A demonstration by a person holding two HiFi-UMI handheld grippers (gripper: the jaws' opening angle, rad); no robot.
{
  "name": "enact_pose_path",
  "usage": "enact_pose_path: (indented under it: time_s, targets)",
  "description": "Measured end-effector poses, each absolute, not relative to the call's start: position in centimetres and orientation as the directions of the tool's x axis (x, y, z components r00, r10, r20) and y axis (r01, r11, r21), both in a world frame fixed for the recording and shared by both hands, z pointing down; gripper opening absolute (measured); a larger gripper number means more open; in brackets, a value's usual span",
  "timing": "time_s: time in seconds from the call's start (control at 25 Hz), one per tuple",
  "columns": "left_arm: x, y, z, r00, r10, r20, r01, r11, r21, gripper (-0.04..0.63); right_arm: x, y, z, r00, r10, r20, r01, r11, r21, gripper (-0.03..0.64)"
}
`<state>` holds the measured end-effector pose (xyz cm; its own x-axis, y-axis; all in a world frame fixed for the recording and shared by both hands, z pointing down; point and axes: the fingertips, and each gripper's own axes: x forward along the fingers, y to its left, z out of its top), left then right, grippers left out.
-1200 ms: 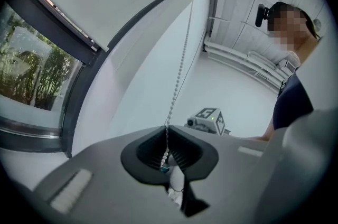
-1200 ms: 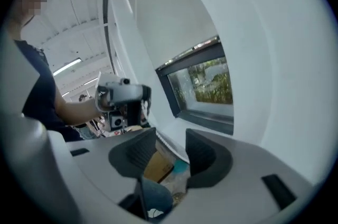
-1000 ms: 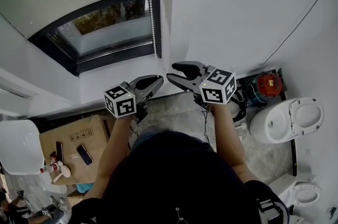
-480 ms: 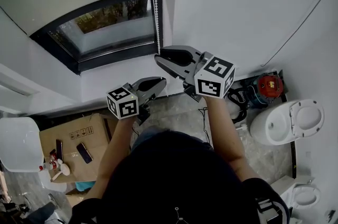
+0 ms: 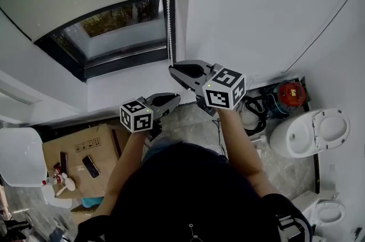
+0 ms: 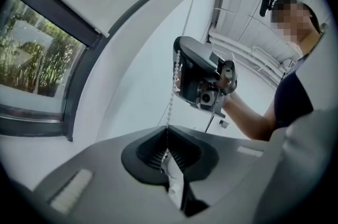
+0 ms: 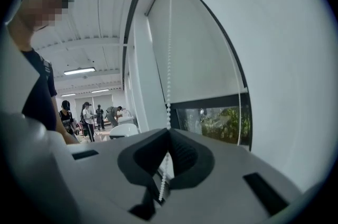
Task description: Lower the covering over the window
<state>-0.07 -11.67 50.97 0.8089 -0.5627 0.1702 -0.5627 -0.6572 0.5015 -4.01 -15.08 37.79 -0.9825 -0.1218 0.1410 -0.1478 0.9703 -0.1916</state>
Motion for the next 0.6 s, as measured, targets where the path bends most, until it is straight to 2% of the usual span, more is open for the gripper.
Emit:
enact_pose_path:
  time_s: [0.28, 0.6]
  targets:
    - [-0.4, -10.6, 56.5, 0.797, -0.535, 0.281, -0.588, -0.583, 0.561, 0.014, -4.0, -15.0, 43.7, -0.958, -0.114, 0.263, -0.177, 0.958, -0.226, 0.012]
    - [-0.7, -9.5, 59.4, 0.798, -0.521, 0.304, -0.582, -0.535, 0.612, 0.014, -4.4, -14.2, 46.7, -0.951, -0.083, 0.299, -0.169, 0.947, -0.275, 0.012]
